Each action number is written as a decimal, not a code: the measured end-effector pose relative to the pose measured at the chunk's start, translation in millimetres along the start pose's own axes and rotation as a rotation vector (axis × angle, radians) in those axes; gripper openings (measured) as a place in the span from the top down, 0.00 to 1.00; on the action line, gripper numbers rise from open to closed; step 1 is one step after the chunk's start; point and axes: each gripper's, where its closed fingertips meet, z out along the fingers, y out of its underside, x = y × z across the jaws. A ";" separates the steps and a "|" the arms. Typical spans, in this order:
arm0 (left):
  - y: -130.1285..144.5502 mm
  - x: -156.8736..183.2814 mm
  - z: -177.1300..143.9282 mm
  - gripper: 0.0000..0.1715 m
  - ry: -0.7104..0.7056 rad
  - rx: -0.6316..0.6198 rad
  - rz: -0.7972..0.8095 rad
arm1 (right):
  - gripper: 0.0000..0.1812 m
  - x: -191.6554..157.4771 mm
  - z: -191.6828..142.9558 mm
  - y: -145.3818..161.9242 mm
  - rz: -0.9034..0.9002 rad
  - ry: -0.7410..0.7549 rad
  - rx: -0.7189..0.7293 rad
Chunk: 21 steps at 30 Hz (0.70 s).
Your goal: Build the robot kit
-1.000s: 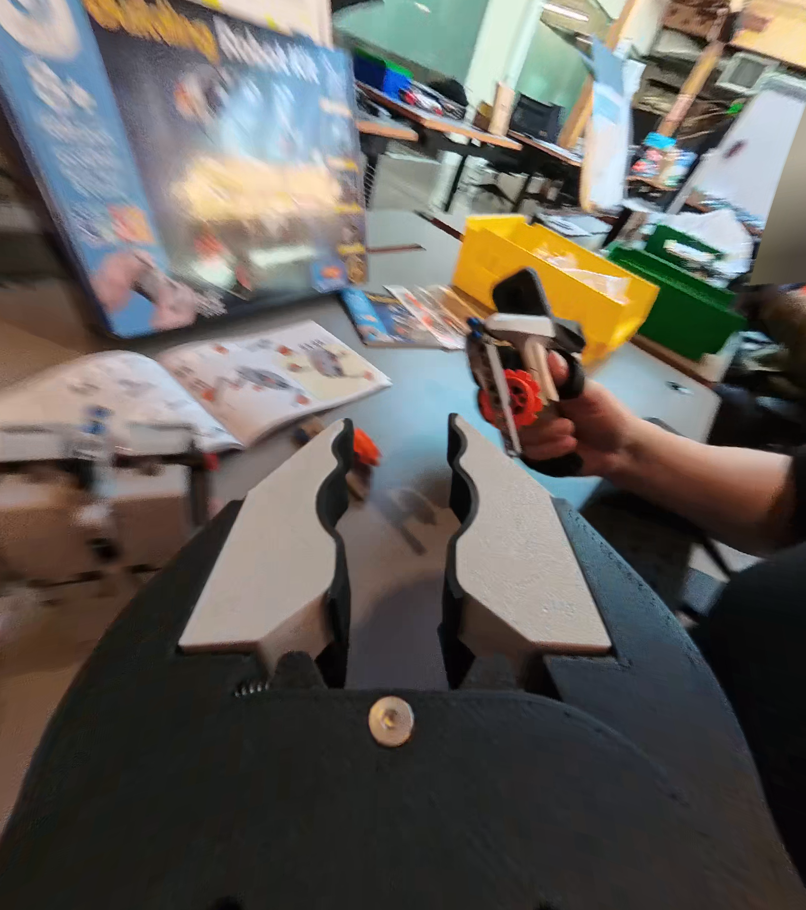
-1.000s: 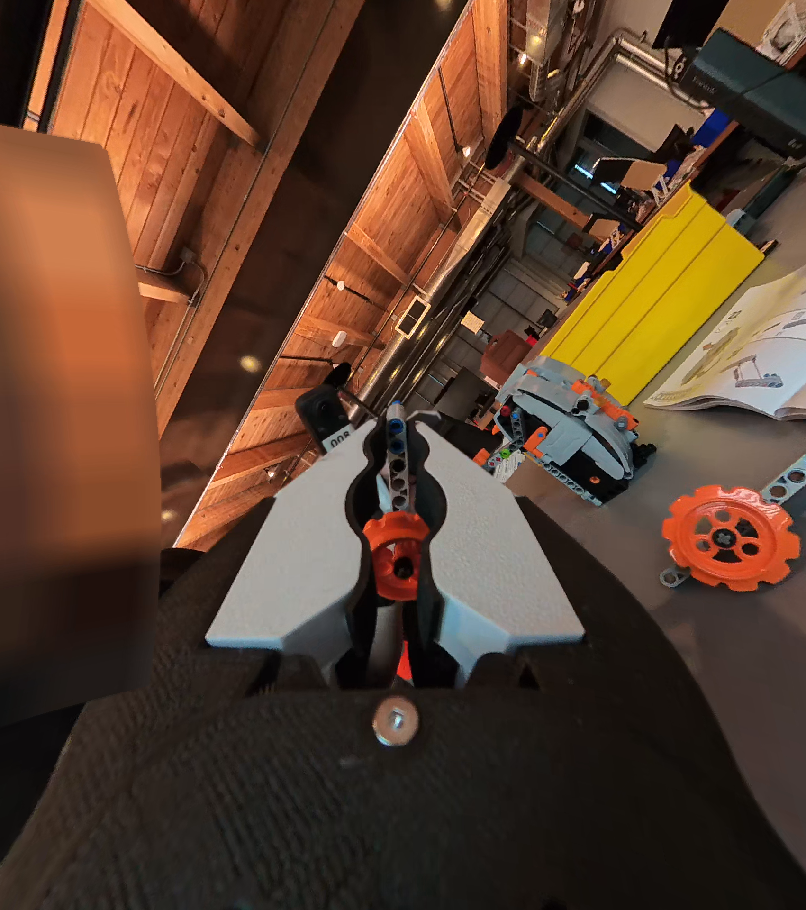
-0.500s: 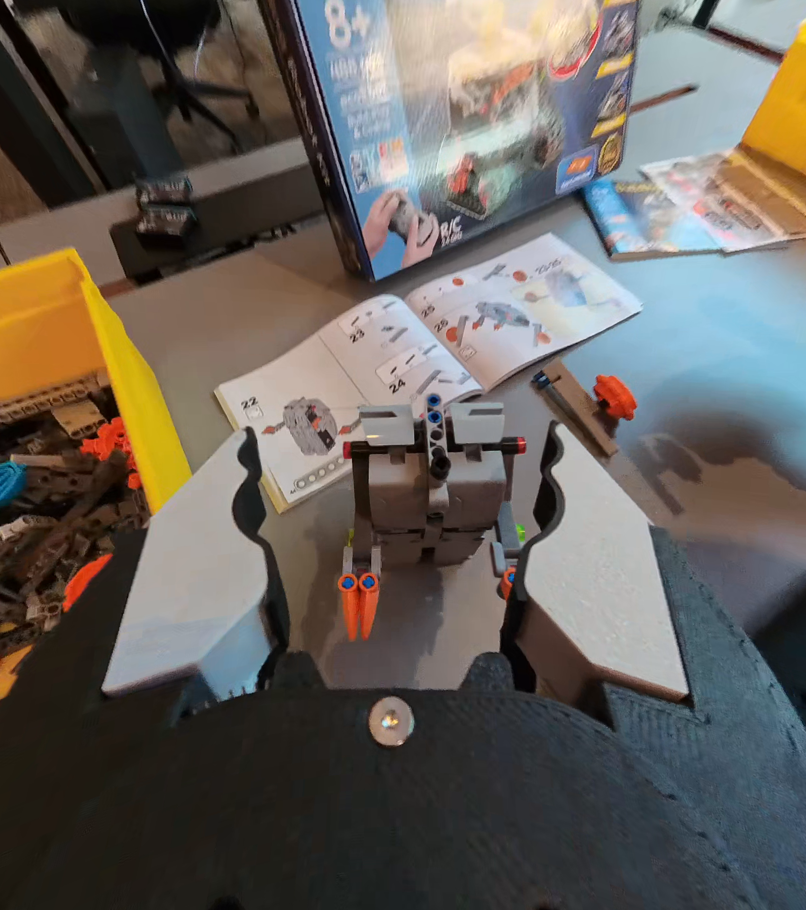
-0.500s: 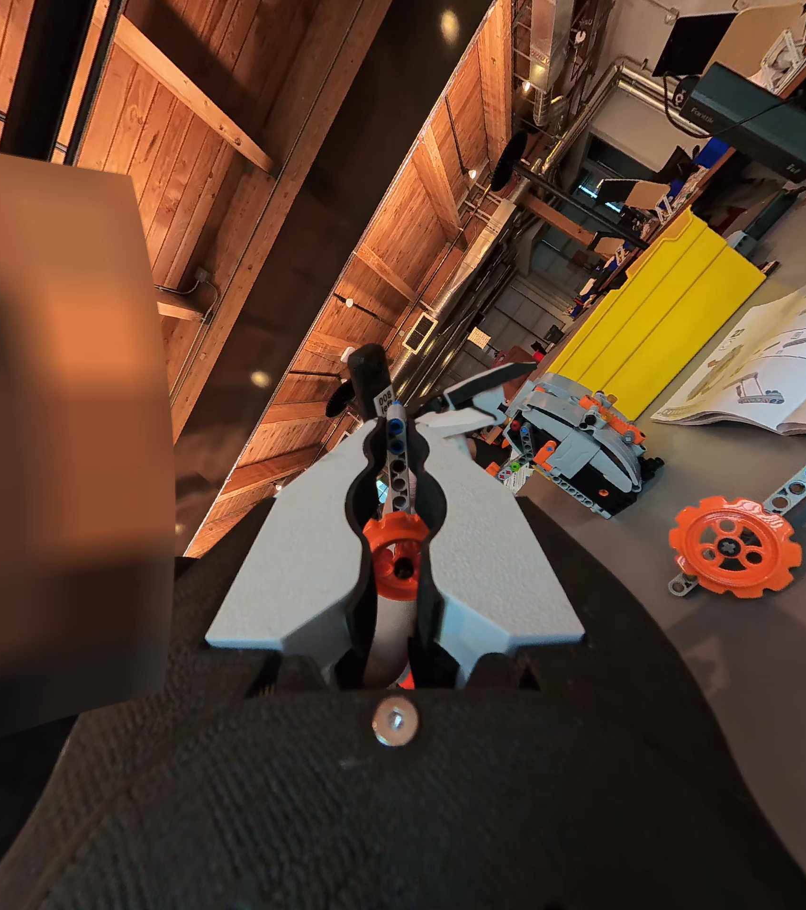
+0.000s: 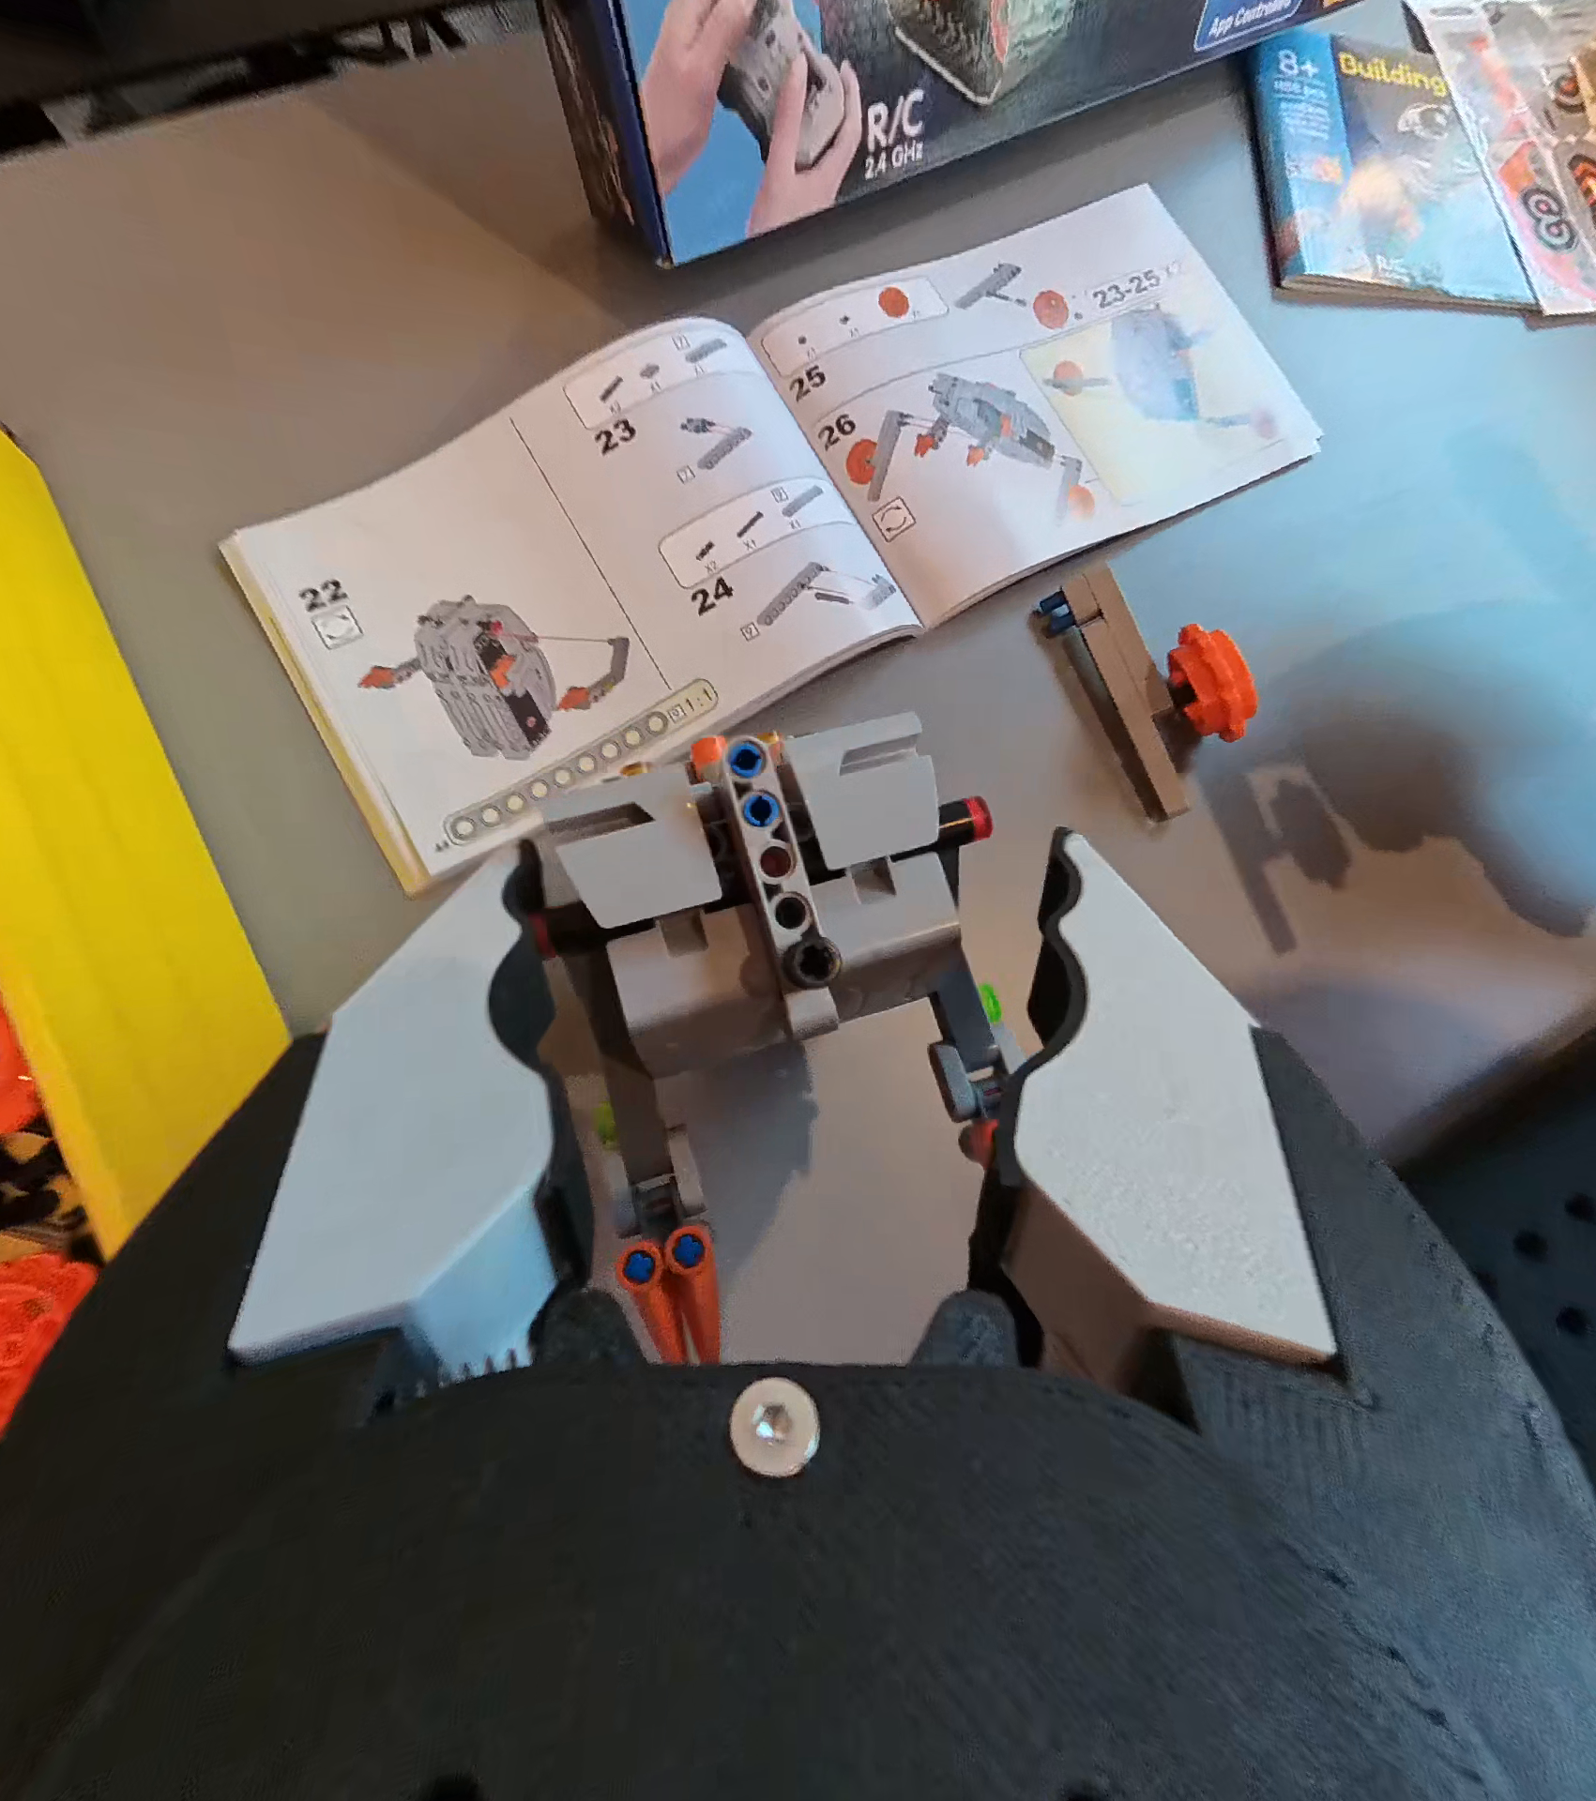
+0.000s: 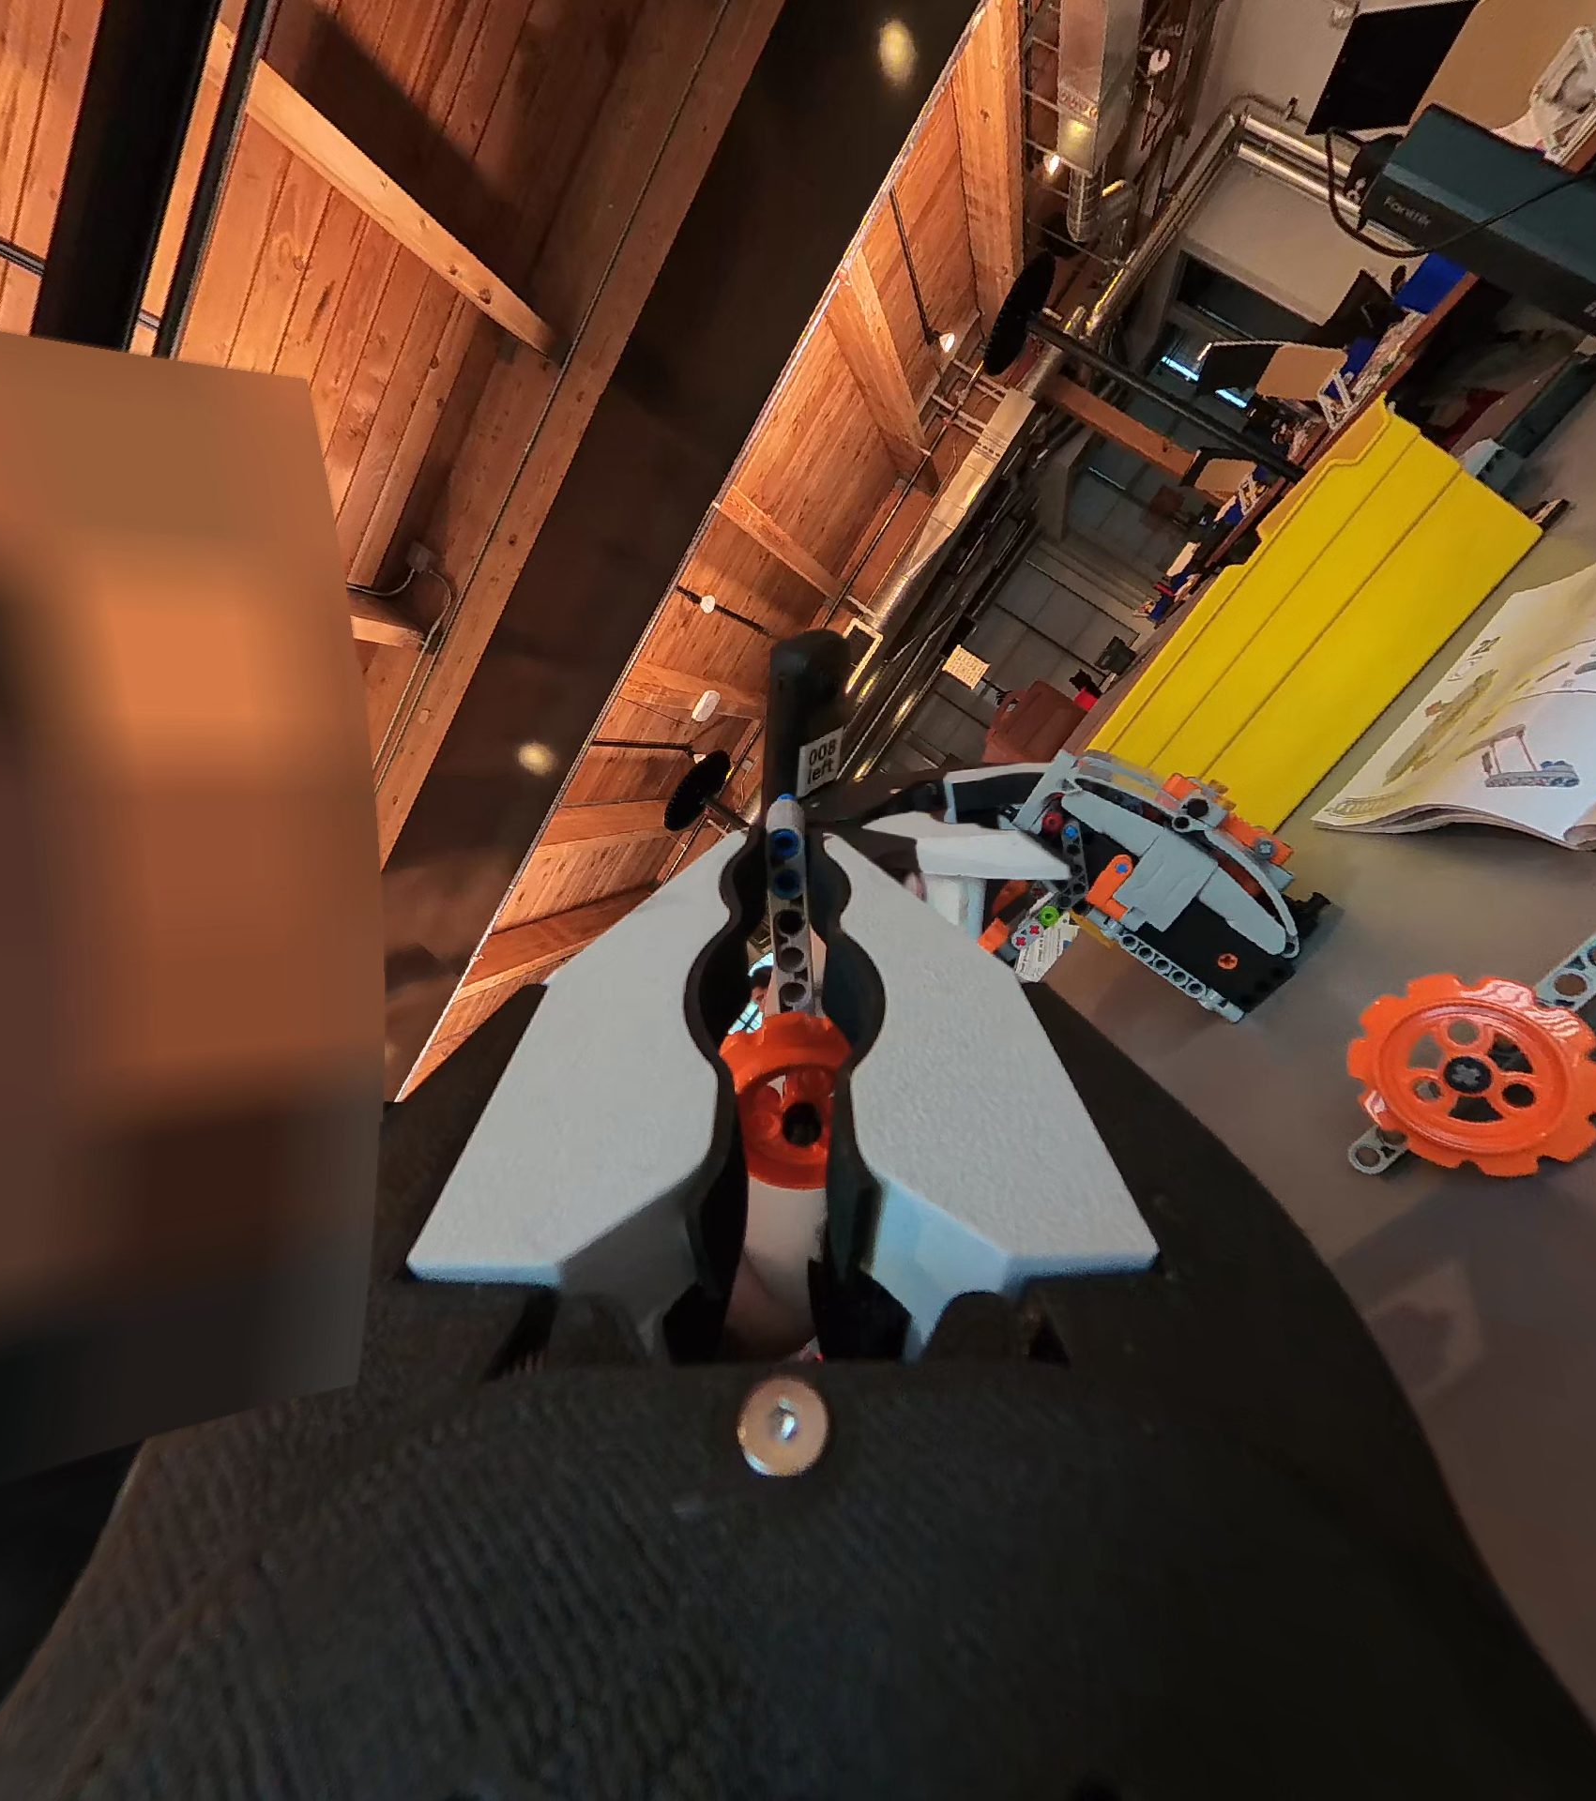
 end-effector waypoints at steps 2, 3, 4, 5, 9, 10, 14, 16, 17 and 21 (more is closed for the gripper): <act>1.1 -1.0 1.3 0.45 0.013 -0.026 -0.022 | 0.97 -0.4 -0.5 -0.4 0.000 0.001 0.001; 1.0 -1.3 1.2 0.48 0.019 -0.033 -0.024 | 0.97 -0.2 -0.7 -0.7 0.000 0.002 0.003; 1.3 -1.2 1.2 0.48 0.025 -0.042 -0.021 | 0.97 -0.2 -1.0 -1.1 0.001 0.002 0.004; 1.5 -1.3 1.2 0.48 0.028 -0.051 -0.018 | 0.97 0.0 -1.2 -1.3 0.003 0.002 0.004; 2.8 -1.4 1.1 0.47 0.029 -0.093 -0.013 | 0.97 0.9 -1.0 -0.5 0.012 0.001 0.002; 3.1 -1.7 1.1 0.47 0.025 -0.107 -0.007 | 0.97 1.1 -0.7 0.1 0.014 0.001 -0.001; 7.6 -3.9 4.5 0.45 -0.014 -0.166 0.030 | 0.97 0.7 -0.3 1.1 0.017 -0.001 -0.007; 11.8 -4.8 5.9 0.43 -0.036 -0.202 0.044 | 0.97 0.5 -0.6 0.5 0.016 -0.001 -0.005; 12.0 -5.1 5.9 0.43 -0.041 -0.205 0.041 | 0.97 0.5 -0.8 0.2 0.016 0.000 -0.004; 12.5 -5.6 6.2 0.43 -0.038 -0.216 0.031 | 0.97 0.4 -0.9 0.5 0.019 -0.001 -0.006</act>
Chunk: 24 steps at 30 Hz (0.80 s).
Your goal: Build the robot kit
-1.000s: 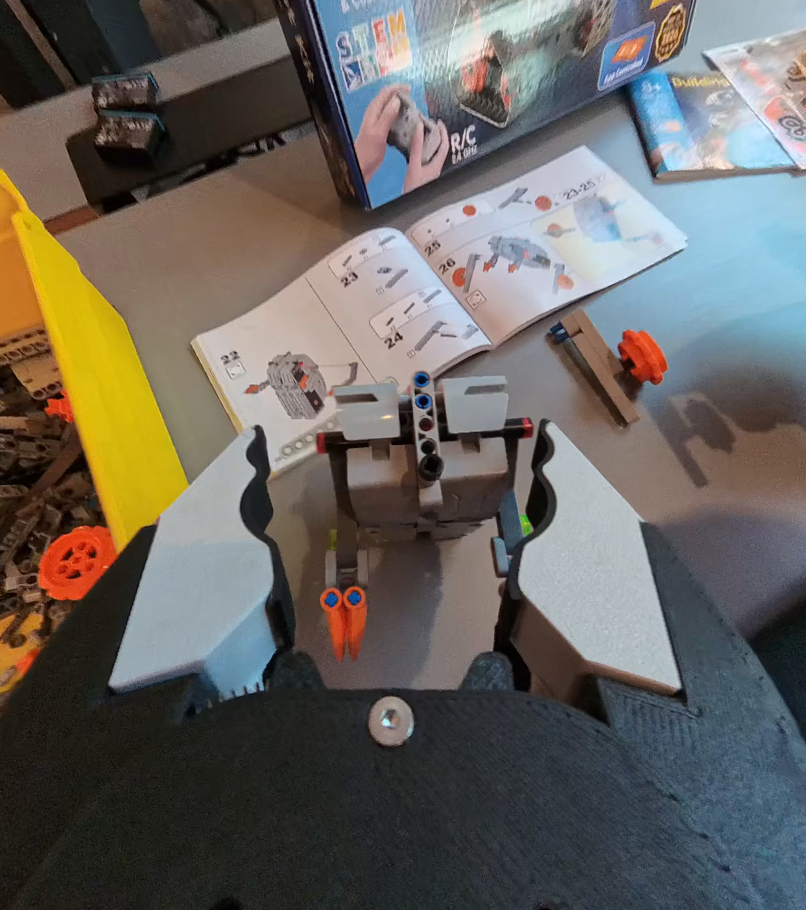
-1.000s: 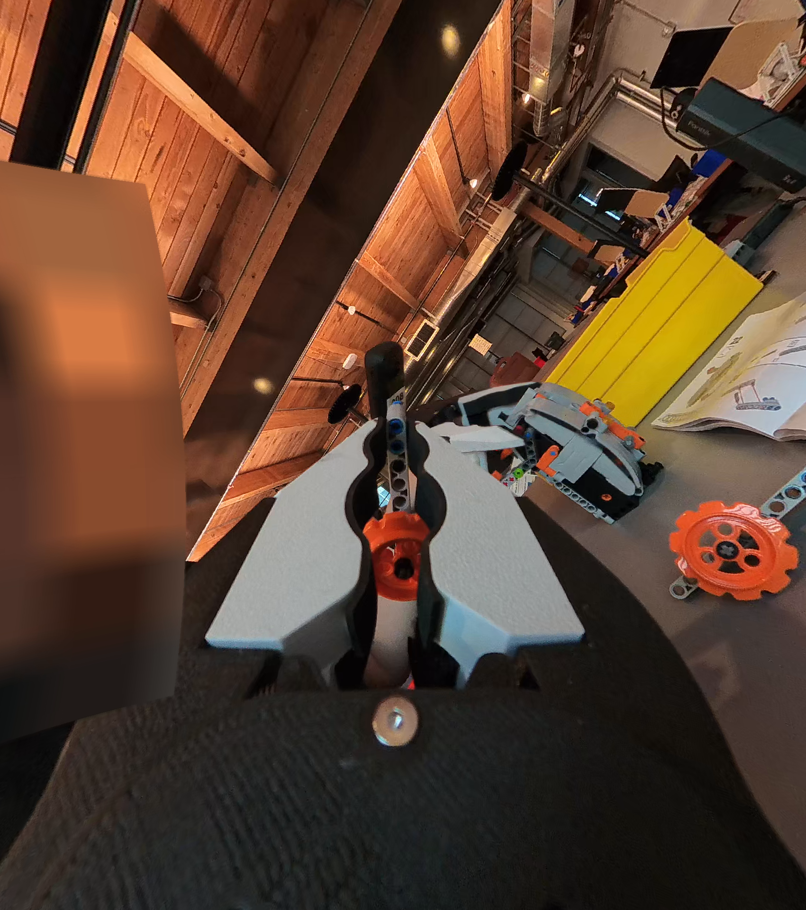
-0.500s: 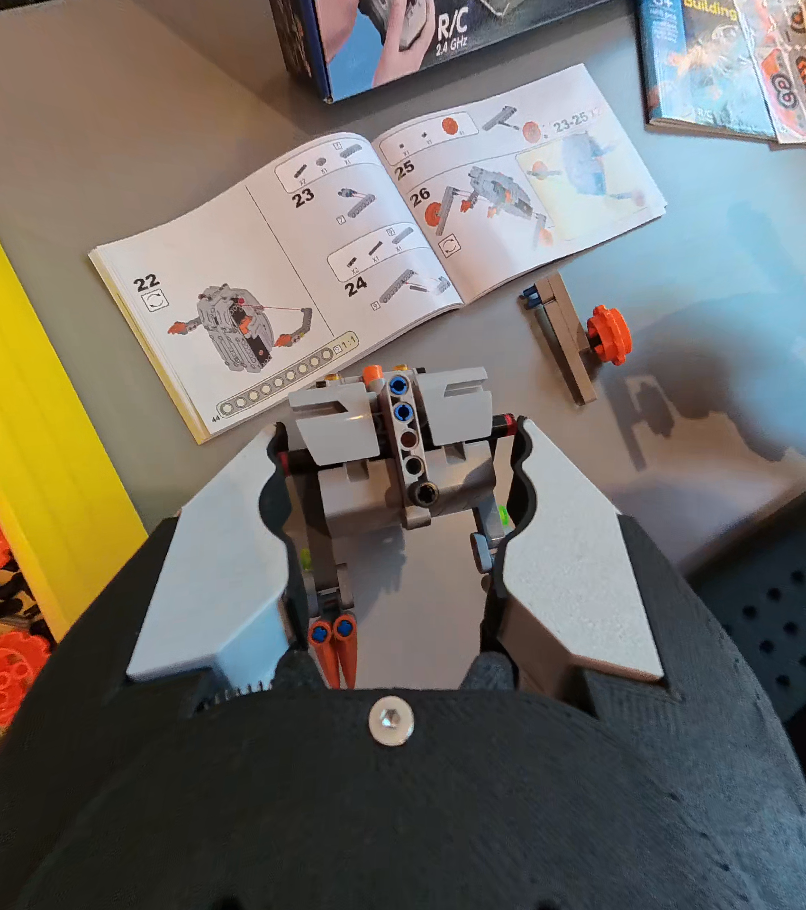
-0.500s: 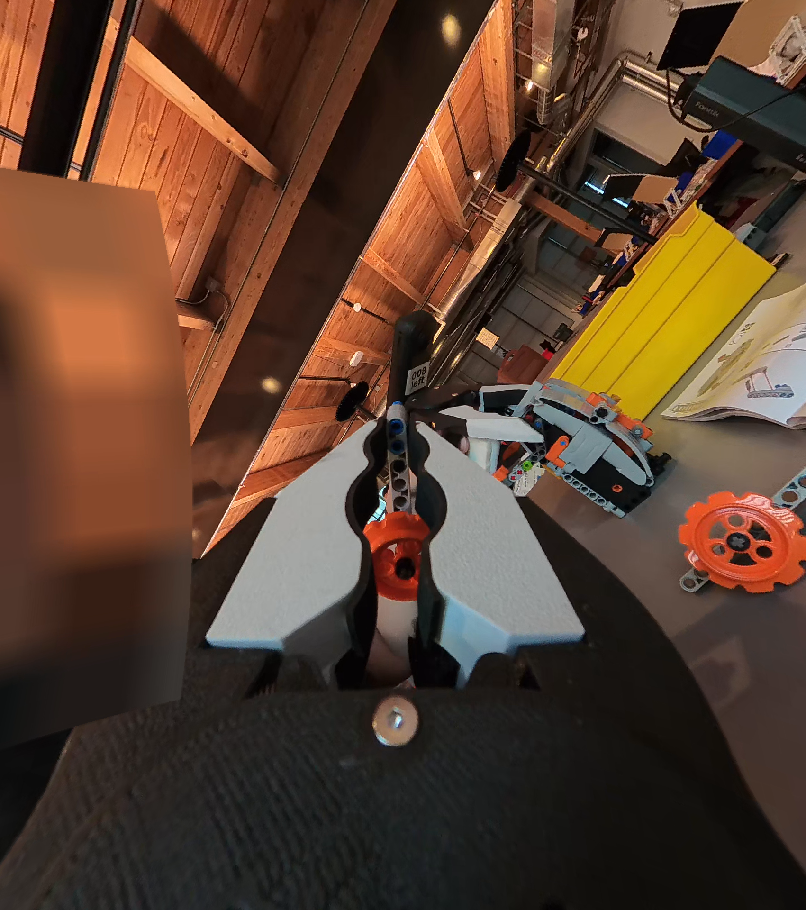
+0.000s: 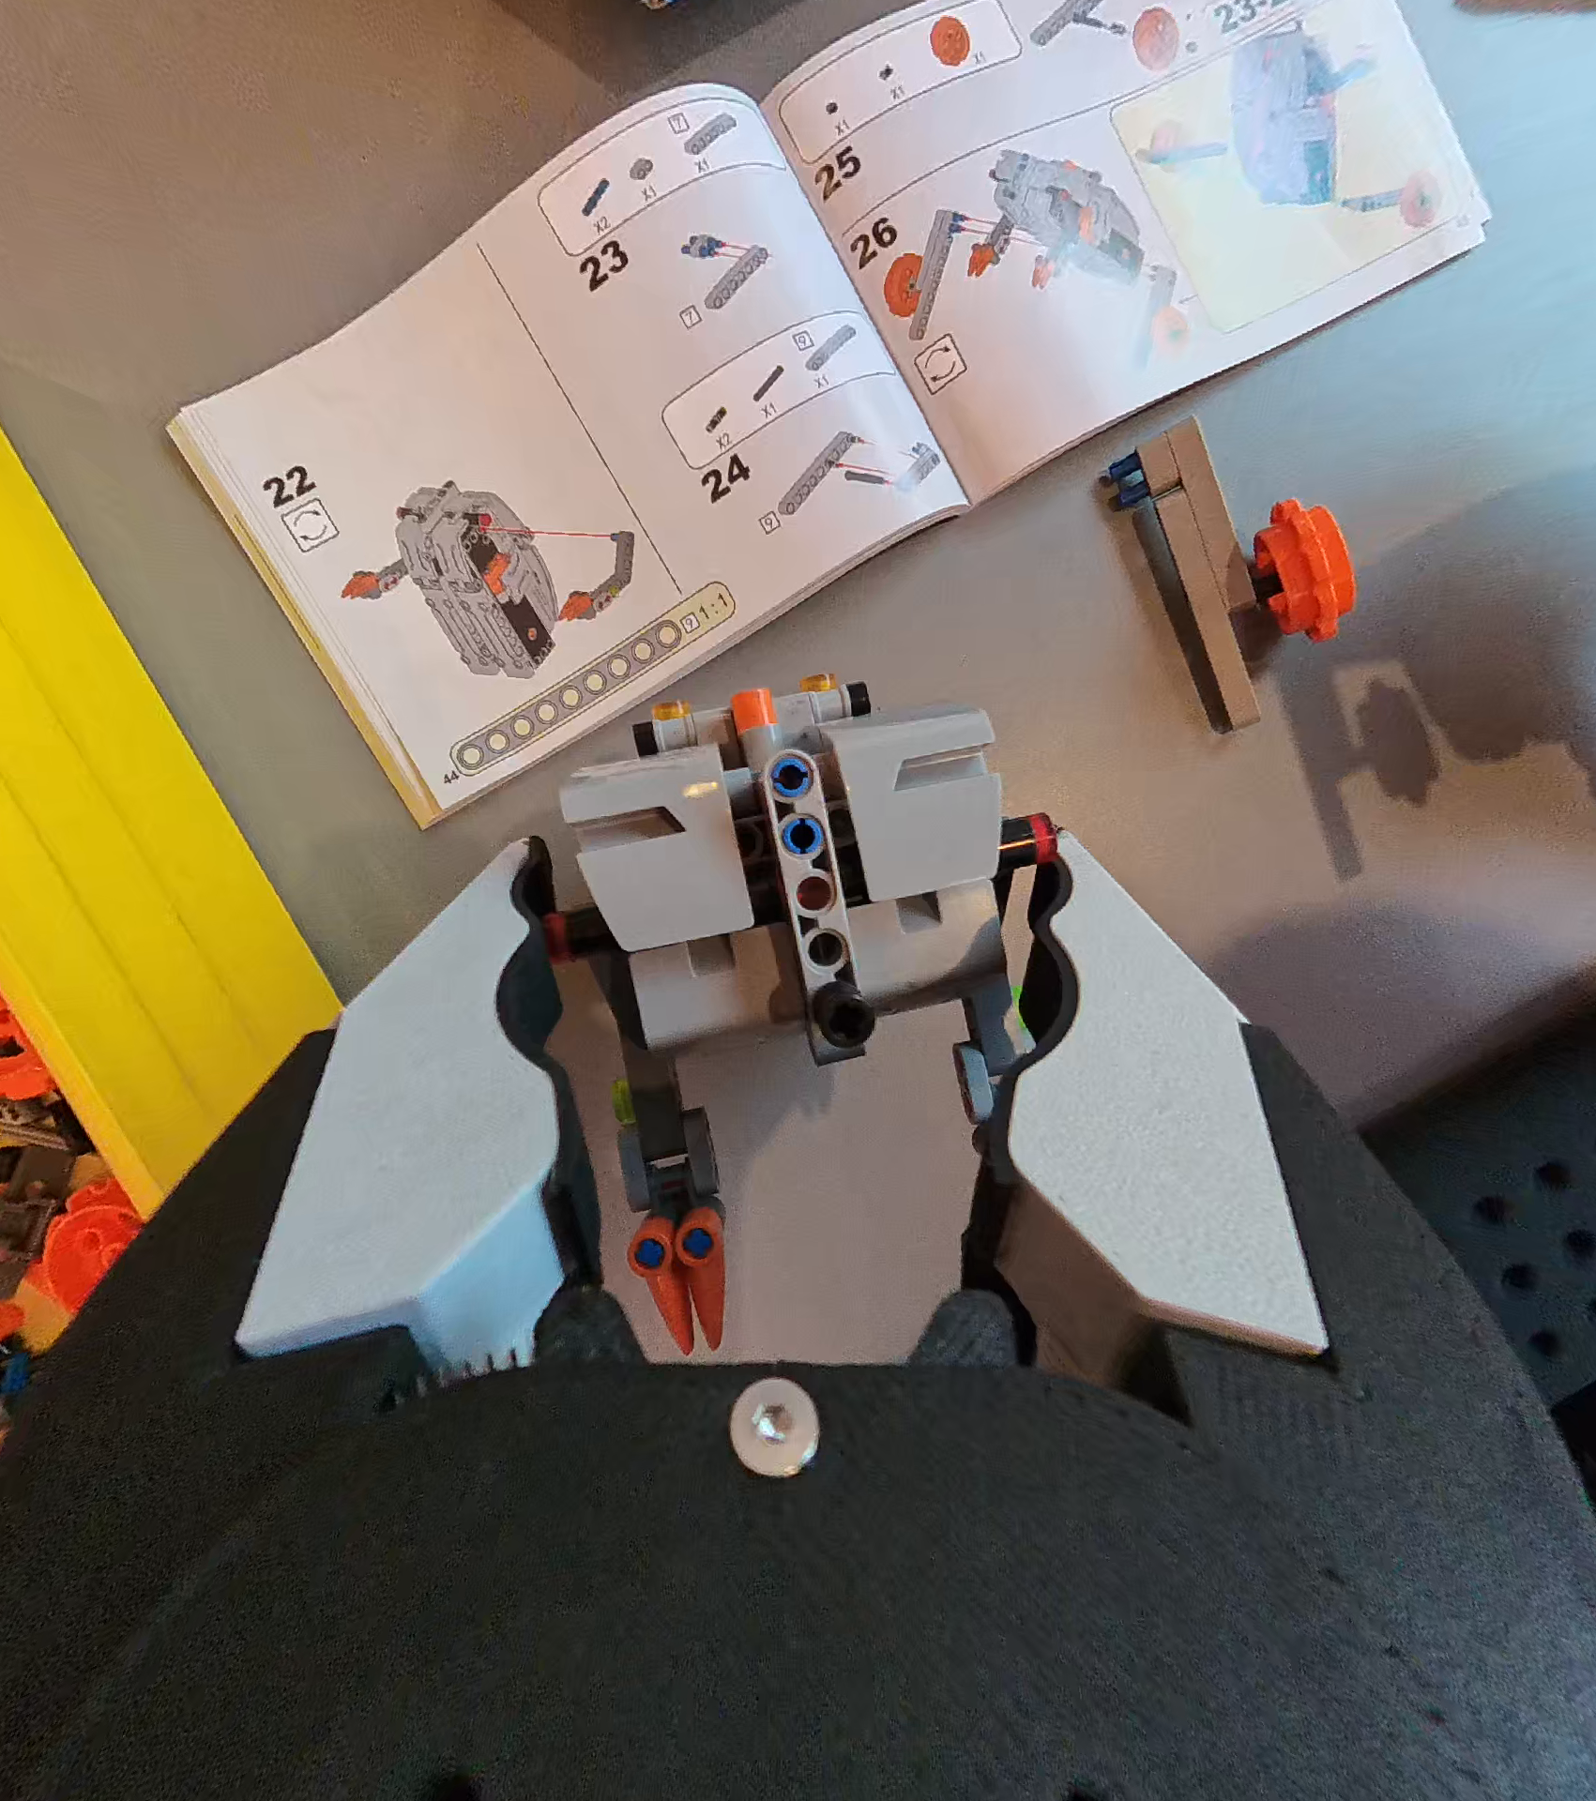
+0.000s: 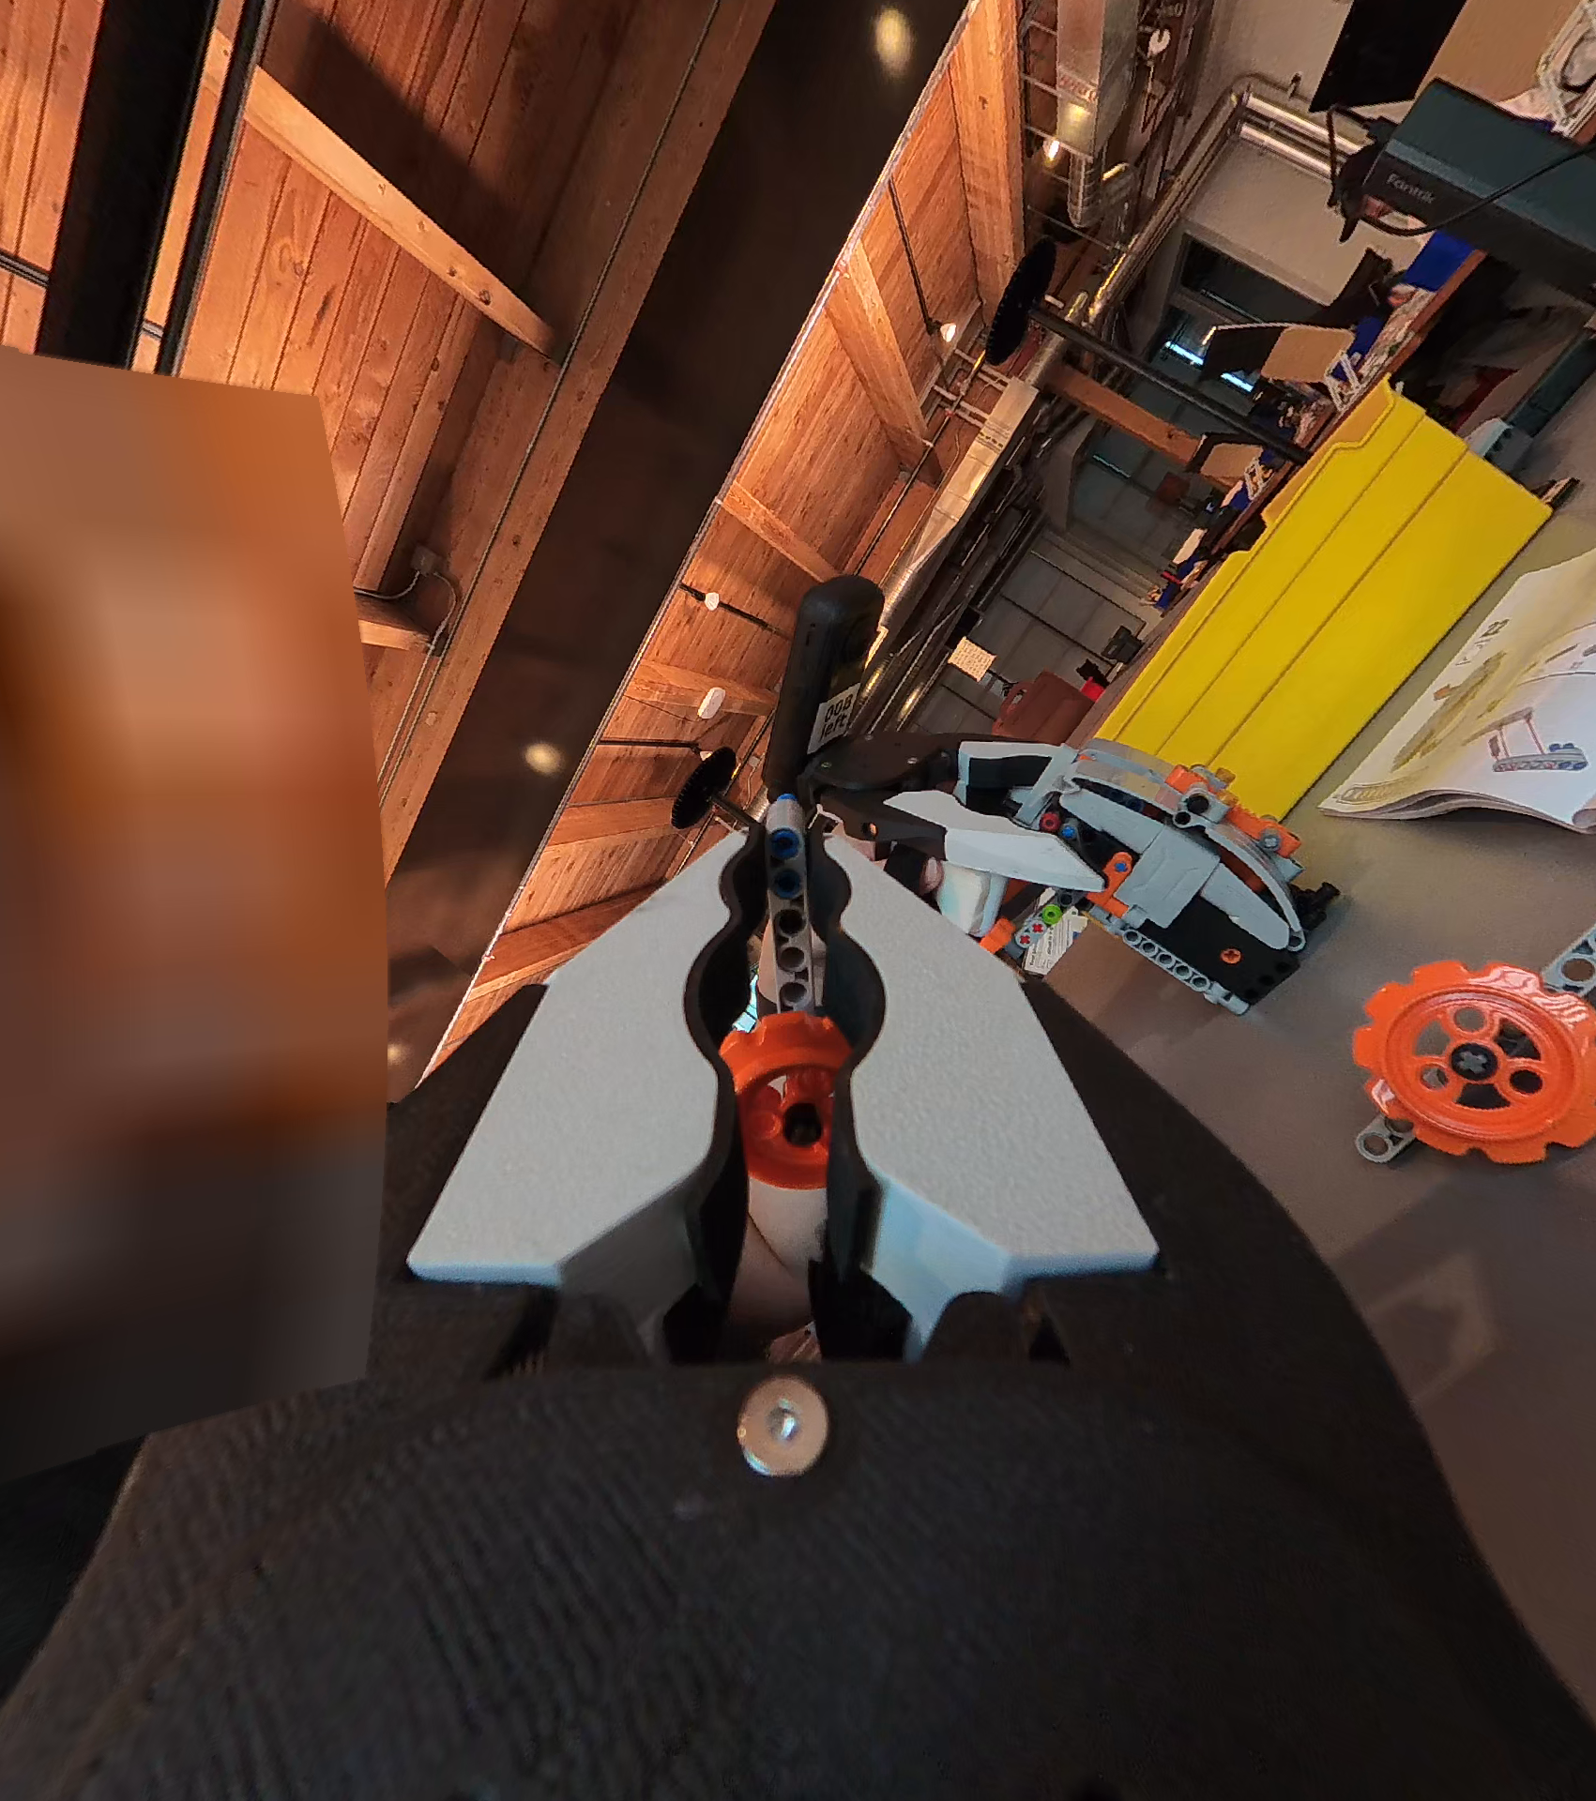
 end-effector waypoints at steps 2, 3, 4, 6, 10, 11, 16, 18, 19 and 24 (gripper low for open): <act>0.2 0.0 0.1 0.44 -0.001 -0.006 0.001 | 0.97 0.0 0.4 0.9 0.003 -0.001 -0.004; 0.2 -0.2 0.2 0.44 0.000 -0.008 0.000 | 0.97 0.1 0.4 0.9 0.004 -0.001 -0.004; 0.1 -0.3 0.2 0.44 0.002 -0.008 -0.002 | 0.97 0.1 0.3 0.9 0.005 -0.001 -0.003; 0.0 -0.4 0.3 0.44 0.004 -0.008 -0.005 | 0.97 0.1 -0.1 0.2 0.005 0.000 -0.001; -0.2 -0.2 0.4 0.44 0.008 -0.005 -0.007 | 0.97 1.0 -0.8 -0.7 0.008 0.003 0.003; -0.3 -0.2 0.4 0.44 0.009 -0.003 -0.008 | 0.97 1.3 -0.8 -0.5 0.010 0.004 0.003; -2.4 0.4 0.0 0.43 0.010 0.030 -0.030 | 0.97 2.0 -0.3 0.9 0.020 0.002 -0.002; -3.0 0.5 -0.5 0.44 0.015 0.044 -0.038 | 0.97 2.3 -0.4 0.9 0.022 0.003 -0.002; -3.0 0.4 -0.8 0.44 0.017 0.047 -0.042 | 0.97 2.5 -0.5 0.9 0.023 0.003 -0.003; -1.1 1.8 -1.0 0.43 0.036 0.042 -0.048 | 0.97 2.5 -0.3 1.2 0.028 0.001 -0.004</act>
